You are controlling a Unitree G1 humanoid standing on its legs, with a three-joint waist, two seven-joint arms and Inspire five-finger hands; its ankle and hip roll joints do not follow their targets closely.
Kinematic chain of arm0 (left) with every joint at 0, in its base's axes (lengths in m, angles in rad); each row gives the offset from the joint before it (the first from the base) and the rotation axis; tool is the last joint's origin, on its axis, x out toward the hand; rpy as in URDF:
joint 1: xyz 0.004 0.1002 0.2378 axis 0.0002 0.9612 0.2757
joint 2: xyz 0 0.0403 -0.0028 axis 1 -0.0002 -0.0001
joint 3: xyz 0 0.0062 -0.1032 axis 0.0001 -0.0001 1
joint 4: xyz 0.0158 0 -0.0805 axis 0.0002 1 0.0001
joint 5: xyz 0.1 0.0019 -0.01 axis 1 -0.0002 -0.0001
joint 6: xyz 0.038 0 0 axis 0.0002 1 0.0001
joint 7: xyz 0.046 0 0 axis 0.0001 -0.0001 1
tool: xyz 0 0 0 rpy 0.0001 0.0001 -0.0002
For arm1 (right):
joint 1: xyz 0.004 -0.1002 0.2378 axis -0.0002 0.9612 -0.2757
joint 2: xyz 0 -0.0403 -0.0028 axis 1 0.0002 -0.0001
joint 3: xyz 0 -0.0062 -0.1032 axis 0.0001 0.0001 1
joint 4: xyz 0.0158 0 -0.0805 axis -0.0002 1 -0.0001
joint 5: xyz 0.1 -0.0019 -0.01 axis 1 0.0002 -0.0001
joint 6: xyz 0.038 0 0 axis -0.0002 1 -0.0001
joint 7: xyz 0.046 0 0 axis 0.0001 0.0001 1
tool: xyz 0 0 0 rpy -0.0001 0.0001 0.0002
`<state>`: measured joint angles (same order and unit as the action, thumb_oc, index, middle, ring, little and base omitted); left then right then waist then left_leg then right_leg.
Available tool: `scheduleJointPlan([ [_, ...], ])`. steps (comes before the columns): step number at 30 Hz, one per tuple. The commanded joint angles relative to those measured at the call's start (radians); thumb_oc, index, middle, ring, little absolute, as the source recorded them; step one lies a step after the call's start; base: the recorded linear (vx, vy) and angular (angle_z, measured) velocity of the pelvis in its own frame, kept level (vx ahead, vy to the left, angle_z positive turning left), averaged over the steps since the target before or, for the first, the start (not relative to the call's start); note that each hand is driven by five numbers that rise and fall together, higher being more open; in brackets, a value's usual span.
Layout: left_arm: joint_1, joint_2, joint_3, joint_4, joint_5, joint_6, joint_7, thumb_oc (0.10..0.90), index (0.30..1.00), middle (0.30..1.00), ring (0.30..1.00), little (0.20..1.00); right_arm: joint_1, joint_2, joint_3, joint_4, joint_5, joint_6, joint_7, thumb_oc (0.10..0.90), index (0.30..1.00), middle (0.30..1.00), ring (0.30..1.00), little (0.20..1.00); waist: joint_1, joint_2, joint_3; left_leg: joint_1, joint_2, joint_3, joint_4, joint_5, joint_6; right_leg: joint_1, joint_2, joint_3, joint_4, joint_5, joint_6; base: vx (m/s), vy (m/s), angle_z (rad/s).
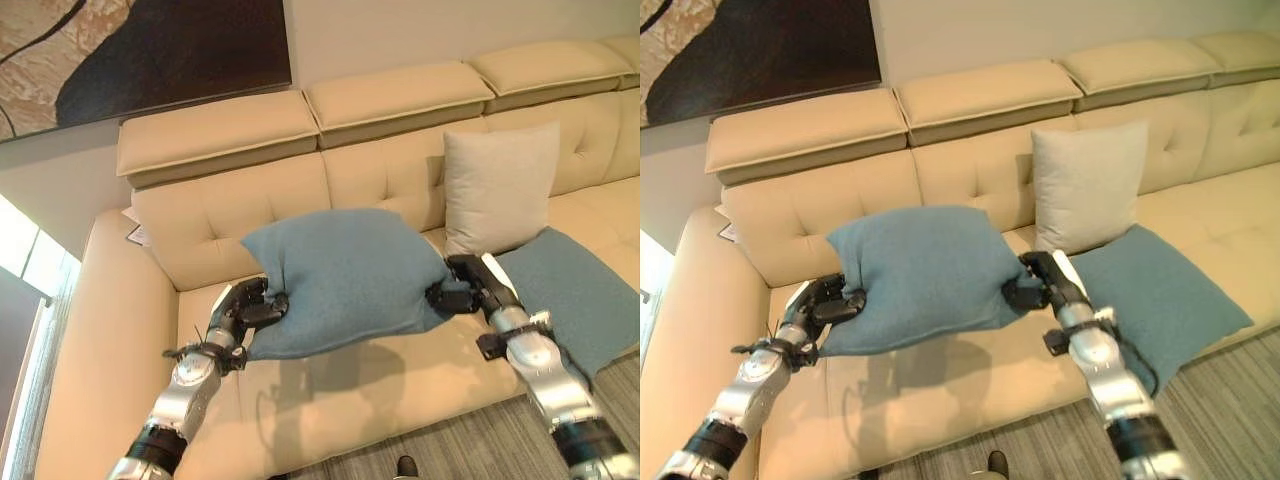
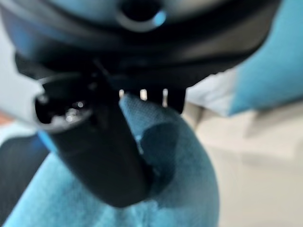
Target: Pick up all the scattered cushions and arrange them neatly on the sofa.
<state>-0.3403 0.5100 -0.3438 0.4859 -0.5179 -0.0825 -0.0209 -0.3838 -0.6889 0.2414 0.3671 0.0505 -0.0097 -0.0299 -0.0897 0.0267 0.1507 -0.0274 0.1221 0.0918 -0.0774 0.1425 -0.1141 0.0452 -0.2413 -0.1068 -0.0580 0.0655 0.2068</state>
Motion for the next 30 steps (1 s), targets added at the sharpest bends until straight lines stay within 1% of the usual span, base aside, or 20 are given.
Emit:
scheduleJointPlan([
  [1,-0.552,0.081,-0.052,0.053,0.027,-0.197,0.137,0.4,0.3,0.3,0.3,0.3,-0.579,-0.058,0.107,0.023,0.039,-0.112,-0.157,0.4,0.3,0.3,0.3,0.3,0.036,-0.036,-0.043,-0.115,0.02,0.009,0.095,-0.102,-0.012,-0.205,-0.017,0.01,0.091,0.012,0.013,-0.49,0.015,0.07],
  [2,-0.654,0.087,-0.064,0.095,0.02,-0.214,0.186,0.4,0.3,0.3,0.3,0.3,-0.693,-0.075,0.141,0.071,0.04,-0.112,-0.199,0.4,0.3,0.3,0.3,0.3,0.035,-0.032,-0.025,-0.16,0.018,0.006,0.095,-0.087,-0.018,-0.257,-0.018,0.016,0.112,0.018,0.011,-0.3,0.009,0.02],
  [4,-0.798,0.101,-0.077,0.161,0.002,-0.24,0.263,0.4,0.3,0.3,0.3,0.3,-0.876,-0.106,0.197,0.15,0.029,-0.107,-0.284,0.4,0.3,0.3,0.3,0.3,0.036,-0.025,-0.011,-0.22,0.02,0.008,0.082,-0.057,-0.032,-0.32,-0.025,0.02,0.128,0.025,0.011,-0.17,0.014,0.09],
  [6,-0.888,0.134,-0.078,0.199,-0.006,-0.256,0.315,0.4,0.3,0.3,0.3,0.3,-0.995,-0.14,0.256,0.193,-0.017,-0.097,-0.34,0.4,0.3,0.3,0.3,0.3,0.035,-0.013,-0.003,-0.258,0.018,0.009,0.067,-0.037,-0.036,-0.365,-0.025,0.021,0.136,0.028,0.011,-0.04,0.02,0.07],
  [8,-0.95,0.161,-0.088,0.231,-0.011,-0.265,0.341,0.4,0.3,0.3,0.3,0.3,-1.07,-0.147,0.295,0.232,-0.027,-0.089,-0.378,0.4,0.3,0.3,0.3,0.3,0.033,-0.002,0.011,-0.292,0.016,0.011,0.065,-0.025,-0.034,-0.402,-0.025,0.027,0.137,0.04,0.013,-0.03,0.023,0.06],
  [10,-0.979,0.196,-0.076,0.22,-0.026,-0.287,0.37,0.4,0.3,0.3,0.3,0.3,-1.095,-0.15,0.291,0.229,-0.027,-0.086,-0.415,0.4,0.3,0.3,0.3,0.3,0.035,0.01,0.034,-0.315,0.013,0.014,0.069,-0.016,-0.034,-0.43,-0.026,0.032,0.141,0.047,0.012,-0.02,0.034,0.01],
  [12,-0.97,0.217,-0.027,0.183,-0.036,-0.317,0.402,0.4,0.3,0.3,0.3,0.3,-1.095,-0.14,0.274,0.218,-0.051,-0.088,-0.446,0.4,0.3,0.3,0.3,0.3,0.038,0.016,0.05,-0.339,0.006,0.018,0.072,-0.013,-0.036,-0.458,-0.027,0.038,0.14,0.054,0.013,-0.01,0.041,-0.09],
  [16,-0.935,0.213,0.017,0.175,-0.029,-0.337,0.432,0.4,0.3,0.3,0.3,0.3,-1.08,-0.121,0.273,0.253,-0.074,-0.096,-0.466,0.4,0.3,0.3,0.3,0.3,0.044,0.021,0.057,-0.382,0.002,0.027,0.08,-0.013,-0.037,-0.507,-0.032,0.048,0.135,0.069,0.014,-0.01,0.007,-0.08],
  [17,-0.937,0.183,0.02,0.217,-0.055,-0.329,0.437,0.4,0.3,0.3,0.3,0.3,-1.082,-0.095,0.278,0.314,-0.046,-0.087,-0.456,0.4,0.3,0.3,0.3,0.3,0.046,0.021,0.074,-0.414,0.0,0.029,0.083,-0.003,-0.042,-0.526,-0.033,0.05,0.126,0.078,0.014,-0.03,-0.01,-0.1],
  [18,-0.942,0.183,0.018,0.224,-0.058,-0.331,0.434,0.4,0.3,0.3,0.3,0.3,-1.089,-0.095,0.283,0.322,-0.042,-0.091,-0.455,0.4,0.3,0.3,0.3,0.3,0.047,0.022,0.07,-0.417,0.0,0.028,0.086,-0.01,-0.043,-0.53,-0.033,0.049,0.129,0.071,0.015,-0.05,-0.03,-0.09],
  [19,-0.974,0.158,-0.013,0.316,-0.073,-0.311,0.42,0.4,0.3,0.3,0.3,0.3,-1.114,-0.067,0.311,0.41,0.01,-0.1,-0.435,0.4,0.3,0.3,0.3,0.3,0.049,0.023,0.078,-0.433,0.0,0.027,0.087,-0.002,-0.045,-0.544,-0.034,0.047,0.127,0.077,0.015,-0.06,-0.035,-0.06],
  [20,-1.03,0.123,-0.06,0.463,-0.133,-0.28,0.385,0.4,0.3,0.3,0.3,0.3,-1.162,-0.028,0.371,0.565,0.094,-0.097,-0.392,0.4,0.3,0.3,0.3,0.3,0.051,0.023,0.091,-0.462,0.003,0.028,0.087,0.012,-0.052,-0.564,-0.035,0.043,0.121,0.089,0.018,-0.08,-0.035,-0.03],
  [21,-1.039,0.124,-0.061,0.473,-0.138,-0.283,0.379,0.456,0.385,0.385,0.385,0.385,-1.173,-0.027,0.377,0.575,0.098,-0.102,-0.389,0.4,0.3,0.3,0.3,0.3,0.051,0.024,0.093,-0.465,0.003,0.028,0.088,0.012,-0.052,-0.567,-0.035,0.043,0.121,0.09,0.018,-0.07,-0.03,0.01],
  [22,-1.078,0.106,-0.096,0.556,-0.15,-0.255,0.354,0.8,0.9,0.9,0.9,0.9,-1.197,-0.008,0.402,0.659,0.149,-0.096,-0.357,0.471,0.406,0.406,0.406,0.406,0.054,0.025,0.1,-0.48,0.006,0.027,0.085,0.021,-0.054,-0.581,-0.033,0.042,0.117,0.096,0.018,-0.05,-0.024,0.01],
  [23,-1.126,0.08,-0.129,0.652,-0.161,-0.22,0.323,0.8,0.9,0.9,0.9,0.9,-1.226,0.022,0.419,0.753,0.215,-0.081,-0.327,0.8,0.9,0.9,0.9,0.9,0.054,0.025,0.11,-0.498,0.007,0.027,0.082,0.031,-0.059,-0.594,-0.032,0.041,0.11,0.102,0.019,-0.08,-0.041,0.02],
  [26,-1.223,0.061,-0.216,0.82,-0.083,-0.126,0.276,0.8,0.9,0.9,0.9,0.9,-1.284,0.059,0.447,0.916,0.322,-0.047,-0.273,0.8,0.9,0.9,0.9,0.9,0.056,0.02,0.132,-0.561,0.013,0.019,0.083,0.054,-0.066,-0.648,-0.023,0.036,0.103,0.118,0.023,-0.05,-0.04,0.0],
  [27,-1.228,0.061,-0.217,0.824,-0.084,-0.126,0.274,0.8,0.9,0.9,0.9,0.9,-1.288,0.058,0.447,0.919,0.324,-0.048,-0.271,0.8,0.9,0.9,0.9,0.9,0.057,0.019,0.131,-0.566,0.013,0.019,0.084,0.054,-0.066,-0.652,-0.023,0.036,0.104,0.118,0.023,0.07,-0.091,-0.06],
  [28,-1.281,0.047,-0.247,0.916,0.016,-0.068,0.277,0.8,0.9,0.9,0.9,0.9,-1.306,0.078,0.435,1.003,0.403,-0.019,-0.241,0.8,0.9,0.9,0.9,0.9,0.057,0.011,0.132,-0.59,0.023,0.001,0.075,0.04,-0.078,-0.678,-0.018,0.039,0.097,0.101,0.028,0.08,-0.082,-0.06],
  [29,-1.282,0.049,-0.243,0.932,0.018,-0.064,0.273,0.8,0.9,0.9,0.9,0.9,-1.31,0.082,0.432,1.022,0.431,-0.013,-0.235,0.8,0.9,0.9,0.9,0.9,0.055,0.006,0.131,-0.602,0.021,-0.002,0.071,0.044,-0.079,-0.69,-0.015,0.041,0.093,0.107,0.029,0.08,-0.103,-0.09],
  [30,-1.296,0.063,-0.261,0.967,0.071,-0.043,0.266,0.8,0.9,0.9,0.9,0.9,-1.318,0.083,0.424,1.047,0.474,-0.009,-0.233,0.8,0.9,0.9,0.9,0.9,0.054,0.0,0.131,-0.618,0.025,-0.002,0.063,0.05,-0.08,-0.71,-0.013,0.044,0.087,0.112,0.03,0.01,-0.063,-0.13],
])
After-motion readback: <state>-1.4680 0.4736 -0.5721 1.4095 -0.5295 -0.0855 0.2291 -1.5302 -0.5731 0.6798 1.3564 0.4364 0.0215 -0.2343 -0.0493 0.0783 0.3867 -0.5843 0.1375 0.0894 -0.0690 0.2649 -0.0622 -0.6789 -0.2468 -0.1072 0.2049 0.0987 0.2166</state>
